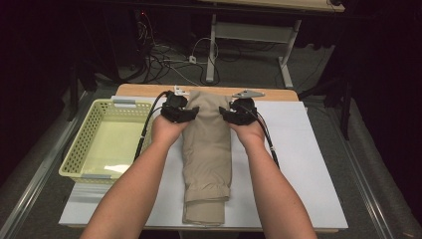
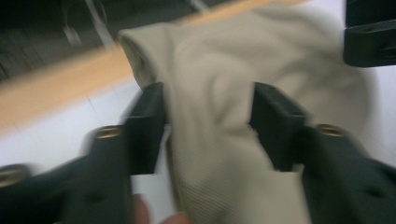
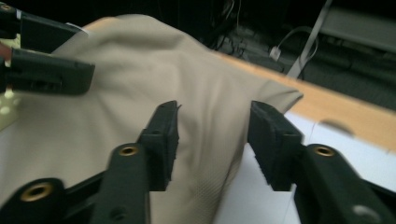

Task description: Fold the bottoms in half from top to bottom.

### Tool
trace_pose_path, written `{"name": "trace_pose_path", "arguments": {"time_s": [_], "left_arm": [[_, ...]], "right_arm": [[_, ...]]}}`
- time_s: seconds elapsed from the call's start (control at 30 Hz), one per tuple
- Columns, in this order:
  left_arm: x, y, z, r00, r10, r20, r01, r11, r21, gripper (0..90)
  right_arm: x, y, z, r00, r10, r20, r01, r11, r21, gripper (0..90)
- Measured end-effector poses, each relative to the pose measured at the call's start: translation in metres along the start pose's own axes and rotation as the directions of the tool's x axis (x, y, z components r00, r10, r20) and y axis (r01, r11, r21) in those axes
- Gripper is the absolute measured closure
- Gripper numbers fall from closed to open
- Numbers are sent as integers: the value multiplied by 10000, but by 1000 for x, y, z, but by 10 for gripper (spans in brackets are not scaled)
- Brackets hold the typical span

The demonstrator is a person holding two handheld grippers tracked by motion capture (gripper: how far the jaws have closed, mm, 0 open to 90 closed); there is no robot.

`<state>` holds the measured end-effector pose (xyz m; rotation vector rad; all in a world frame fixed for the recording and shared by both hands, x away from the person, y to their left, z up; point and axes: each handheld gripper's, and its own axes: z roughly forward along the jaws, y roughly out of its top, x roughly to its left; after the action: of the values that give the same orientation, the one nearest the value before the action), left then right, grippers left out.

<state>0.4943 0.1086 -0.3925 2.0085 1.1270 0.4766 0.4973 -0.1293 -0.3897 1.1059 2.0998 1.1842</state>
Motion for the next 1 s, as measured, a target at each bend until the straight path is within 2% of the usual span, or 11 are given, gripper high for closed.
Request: {"name": "trace_pose_path", "arguments": {"time_s": [0.13,0.23,0.3,0.47,0.5,0.53,0.63,0.77,0.83,0.9,1.0], "left_arm": [[-3,-18,2,9993,-94,364,86,9997,213,405],[-11,-30,-3,9976,15,688,-31,9998,221,406],[-18,-38,-9,9960,95,889,-110,9998,167,406],[-35,-65,-26,9924,274,1201,-275,9996,-7,410],[-39,-71,-30,9921,373,1198,-371,9993,-38,414],[-42,-78,-35,9916,407,1232,-403,9992,-60,414],[-52,-98,-48,9889,349,1441,-342,9994,-72,412],[-67,-120,-64,9863,510,1570,-483,9986,-208,411],[-72,-129,-72,9838,456,1735,-403,9986,-335,411],[-77,-136,-77,9811,675,1813,-614,9973,-393,411],[-82,-146,-84,9768,818,1977,-725,9959,-537,411]], "right_arm": [[3,-17,-2,9999,54,-98,-52,9998,211,488],[5,-30,-8,9994,297,-174,-292,9991,302,487],[9,-38,-14,9995,264,-172,-257,9989,402,485],[19,-57,-36,9995,187,-243,-178,9992,363,484],[25,-66,-47,9994,240,-267,-232,9992,310,480],[25,-66,-47,9994,240,-267,-232,9992,310,480],[34,-80,-63,9994,236,-234,-228,9992,321,470],[46,-100,-85,9997,105,-207,-97,9992,381,467],[51,-108,-96,9997,86,-240,-78,9993,352,467],[59,-120,-110,9996,-44,-279,53,9994,329,467],[64,-128,-117,9992,-84,-394,96,9995,298,468]]}}
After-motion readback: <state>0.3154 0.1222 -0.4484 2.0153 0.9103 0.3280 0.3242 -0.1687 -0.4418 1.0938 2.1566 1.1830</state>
